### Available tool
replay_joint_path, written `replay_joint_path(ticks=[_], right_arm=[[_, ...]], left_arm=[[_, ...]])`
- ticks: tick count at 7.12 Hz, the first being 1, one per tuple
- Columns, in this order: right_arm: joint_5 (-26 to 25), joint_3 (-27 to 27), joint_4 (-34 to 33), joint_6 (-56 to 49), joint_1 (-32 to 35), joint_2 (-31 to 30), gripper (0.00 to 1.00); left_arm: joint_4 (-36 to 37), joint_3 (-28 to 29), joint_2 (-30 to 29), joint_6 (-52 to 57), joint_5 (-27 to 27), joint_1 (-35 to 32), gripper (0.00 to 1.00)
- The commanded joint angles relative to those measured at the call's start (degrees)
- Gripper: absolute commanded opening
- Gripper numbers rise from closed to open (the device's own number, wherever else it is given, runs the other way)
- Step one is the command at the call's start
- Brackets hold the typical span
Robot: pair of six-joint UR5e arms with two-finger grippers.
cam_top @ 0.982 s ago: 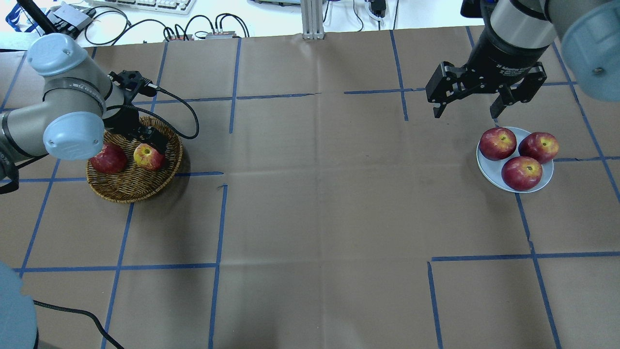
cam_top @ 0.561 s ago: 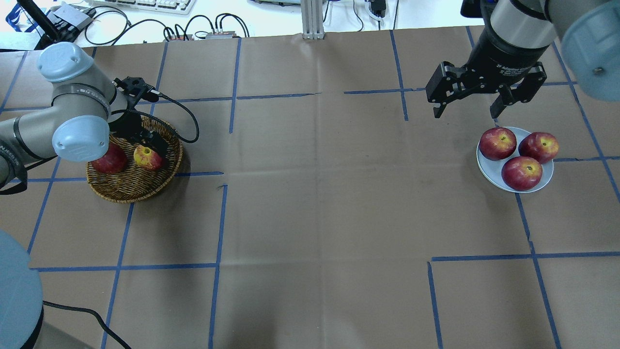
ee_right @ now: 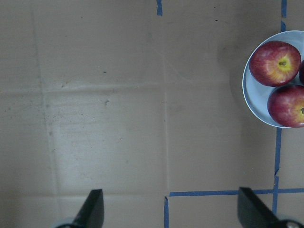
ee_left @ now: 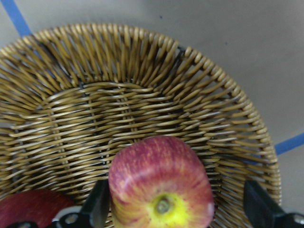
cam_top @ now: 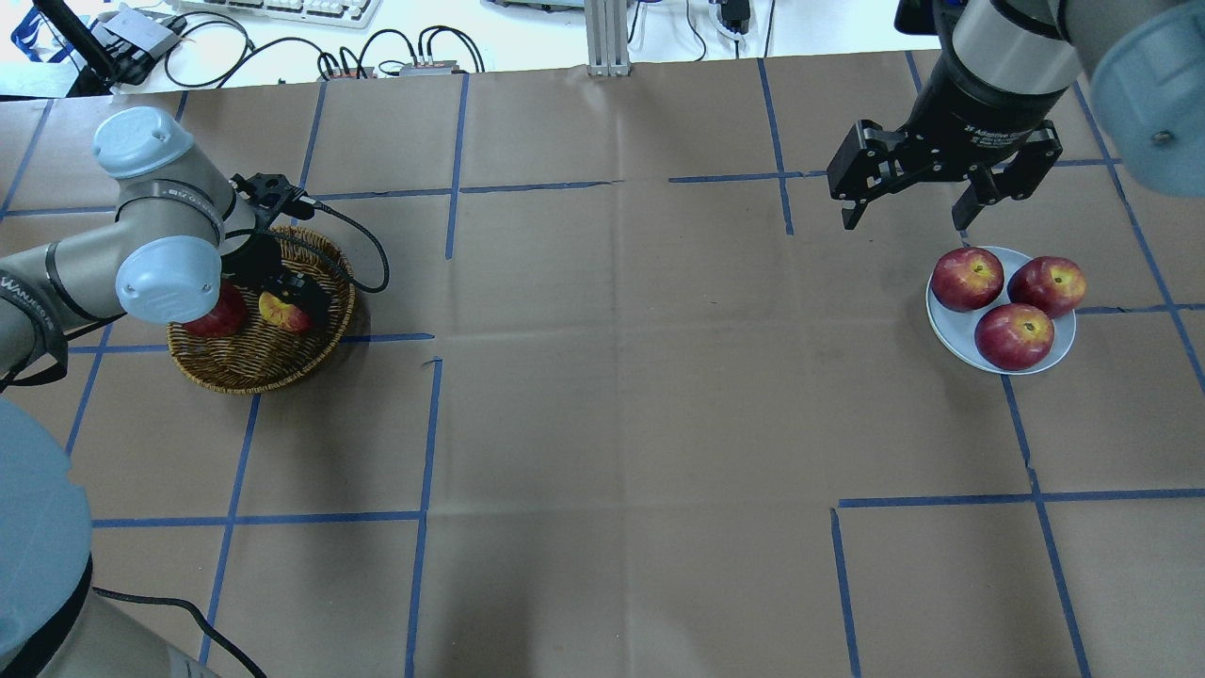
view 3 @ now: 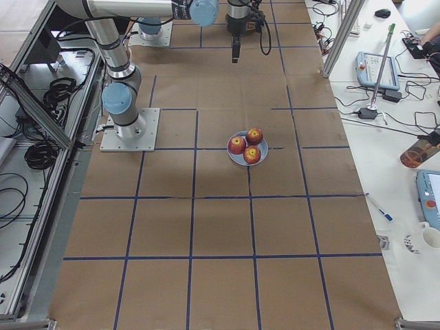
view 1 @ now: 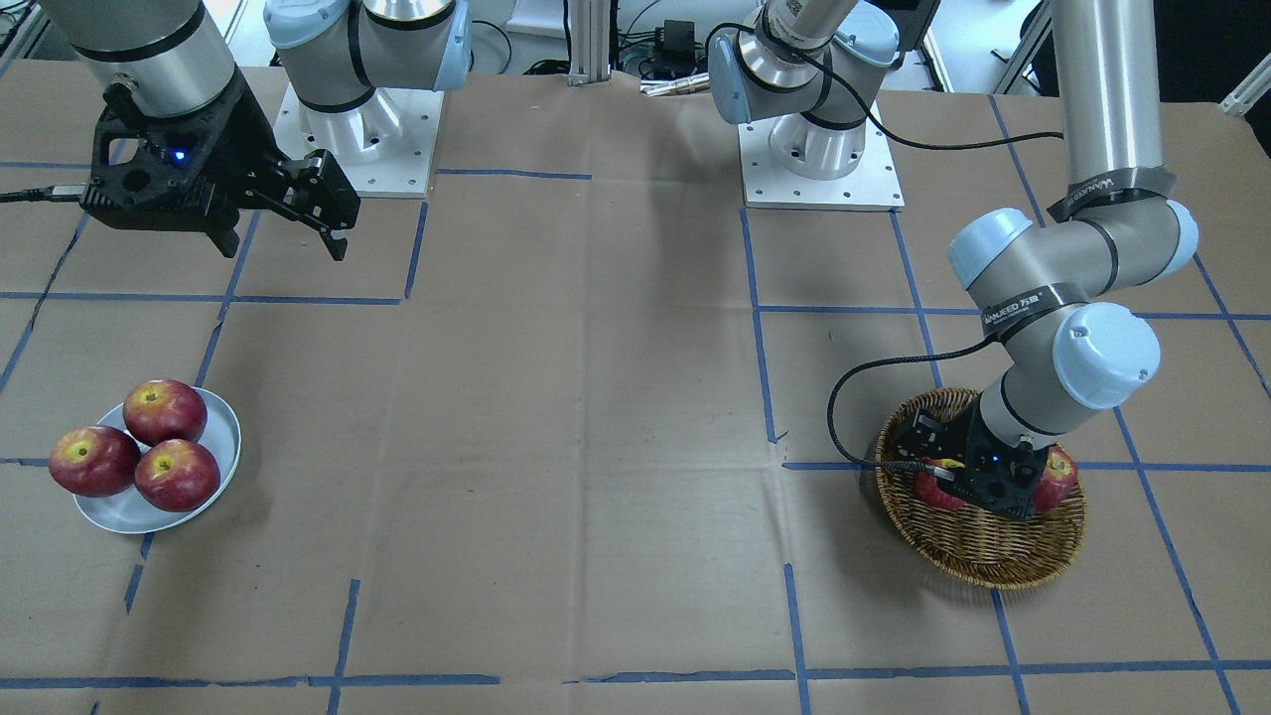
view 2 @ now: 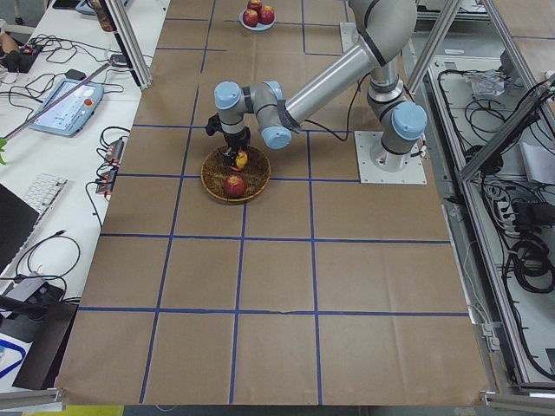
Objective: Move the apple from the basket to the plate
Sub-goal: 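Close the left gripper around the yellow-red apple, then lift the apple with the left gripper and carry it toward the table center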
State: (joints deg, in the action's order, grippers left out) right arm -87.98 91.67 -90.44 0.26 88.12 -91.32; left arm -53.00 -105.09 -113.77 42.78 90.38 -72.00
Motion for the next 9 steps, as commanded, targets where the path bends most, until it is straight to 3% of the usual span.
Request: replay_joint_path(ticks=[1,4,6,9], right_arm=[[0.00,0.00,-0.09,0.00,0.03,0.00,1.00],[0.00,0.00,0.00,0.00,0.03,0.00,1.00],[0.00,0.00,0.00,0.00,0.03,0.00,1.00],[0.00,0.00,-0.09,0.00,0.03,0.00,1.00]], left_arm=[[0.00,0.67,-1.10,1.41,-0.38,1.68,0.46],[-1.22,2.68,3.18,-8.53,-3.52,-2.42,0.43],[-2.11,4.96,4.17,-23.97,-2.93,-13.63,0.44],[-1.41,8.40,0.49,-48.60,-3.02,-28.84,0.45]])
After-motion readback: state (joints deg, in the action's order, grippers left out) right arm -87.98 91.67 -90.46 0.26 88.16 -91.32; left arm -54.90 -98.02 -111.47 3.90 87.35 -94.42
